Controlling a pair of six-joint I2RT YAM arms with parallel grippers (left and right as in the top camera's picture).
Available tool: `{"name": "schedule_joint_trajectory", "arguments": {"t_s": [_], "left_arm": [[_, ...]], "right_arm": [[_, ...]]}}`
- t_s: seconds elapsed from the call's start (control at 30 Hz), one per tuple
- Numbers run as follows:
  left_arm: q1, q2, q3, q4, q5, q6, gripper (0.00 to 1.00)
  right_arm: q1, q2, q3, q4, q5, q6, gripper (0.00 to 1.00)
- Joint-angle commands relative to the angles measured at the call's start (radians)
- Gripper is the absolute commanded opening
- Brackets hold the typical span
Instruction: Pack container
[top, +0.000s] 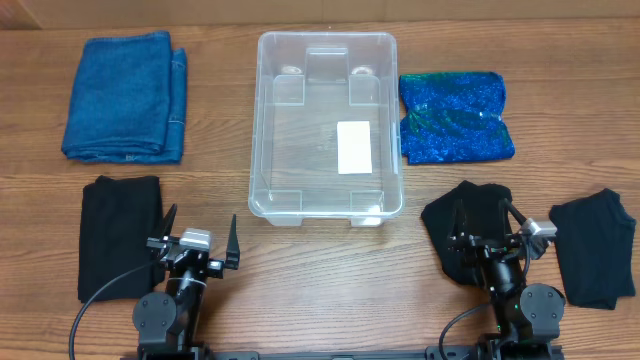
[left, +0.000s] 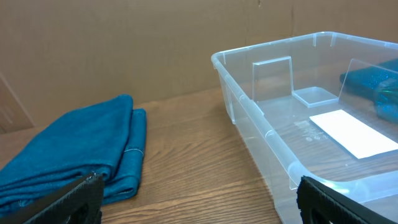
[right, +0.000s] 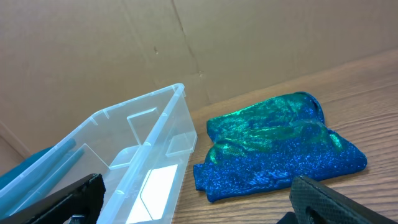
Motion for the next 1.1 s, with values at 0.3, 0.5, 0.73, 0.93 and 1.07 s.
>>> {"name": "schedule_joint_trajectory", "arguments": {"t_s": [0.3,0.5,0.73,0.93,1.07], "left_arm": [[0.005,-0.009,-0.003,-0.002,-0.01,0.014,1.0],[0.005,-0.009,-0.003,-0.002,-0.01,0.014,1.0],[0.005,-0.009,-0.003,-0.002,-0.01,0.014,1.0],[0.005,-0.009,-0.003,-0.002,-0.01,0.014,1.0],[0.005,-0.009,-0.003,-0.002,-0.01,0.014,1.0]], "right_arm": [[0.002,-0.009,-0.01,0.097,-0.105,0.014,1.0],[0.002,-0.009,0.076,0.275,-0.242,0.005,1.0],[0.0,0.148,0.406,-0.092,-0.055,-0.068,1.0],[-0.024,0.785,0.85,-0.367,-0.068,-0.294,1.0],[-0.111,1.174,1.233,-0.679,-0.206,-0.394,1.0]]}}
